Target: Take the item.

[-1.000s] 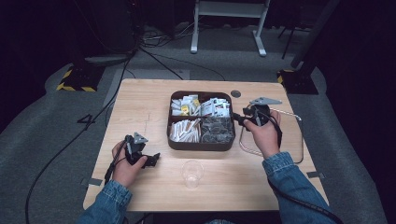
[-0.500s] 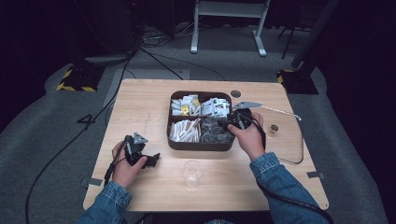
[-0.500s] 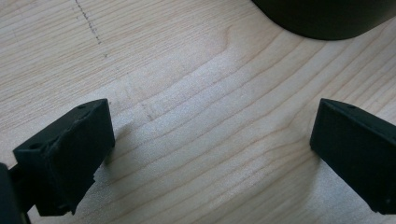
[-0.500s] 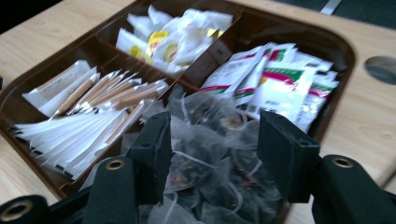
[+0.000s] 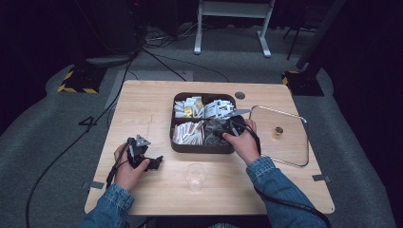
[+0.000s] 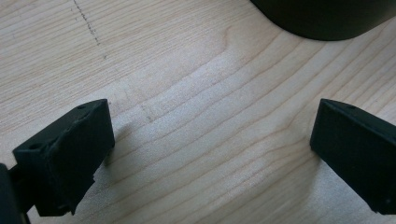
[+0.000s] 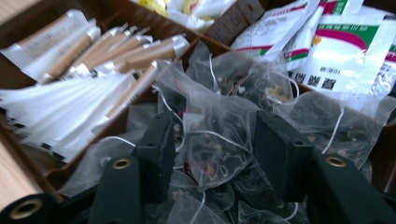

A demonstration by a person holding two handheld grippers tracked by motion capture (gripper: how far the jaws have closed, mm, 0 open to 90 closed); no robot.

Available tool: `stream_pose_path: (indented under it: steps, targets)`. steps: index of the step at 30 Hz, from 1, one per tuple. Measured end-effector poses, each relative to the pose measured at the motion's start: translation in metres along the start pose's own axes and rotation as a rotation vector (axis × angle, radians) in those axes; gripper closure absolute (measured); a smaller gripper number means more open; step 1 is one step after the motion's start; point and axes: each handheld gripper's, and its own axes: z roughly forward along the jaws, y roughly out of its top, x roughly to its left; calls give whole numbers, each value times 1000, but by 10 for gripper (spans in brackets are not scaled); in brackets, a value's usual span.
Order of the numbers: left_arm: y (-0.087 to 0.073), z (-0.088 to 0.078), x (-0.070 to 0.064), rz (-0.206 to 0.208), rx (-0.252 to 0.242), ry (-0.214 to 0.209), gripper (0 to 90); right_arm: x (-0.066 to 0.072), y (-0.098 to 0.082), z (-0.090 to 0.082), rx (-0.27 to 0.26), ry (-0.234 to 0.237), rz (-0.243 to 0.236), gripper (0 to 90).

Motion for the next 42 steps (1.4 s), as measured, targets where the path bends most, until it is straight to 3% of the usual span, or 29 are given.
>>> stream_pose_path:
  steps: [5,8,10,12,24,42]
  targets:
    - [0,0,0,0,0,0,1,-4,-3,6,36,-11,0,593]
    - [0,0,0,0,0,0,2,-4,-4,6,40,-11,-17,641]
    - [0,0,0,1,0,0,2,-3,-3,3,39,-10,-33,738]
    - [0,0,0,1,0,0,2,-1,-2,1,34,-11,-36,754]
    - [0,0,0,1,0,0,2,-1,-1,-6,-10,1,-18,765]
    - [0,0,0,1,0,0,2,-4,4,-39,-167,72,26,764]
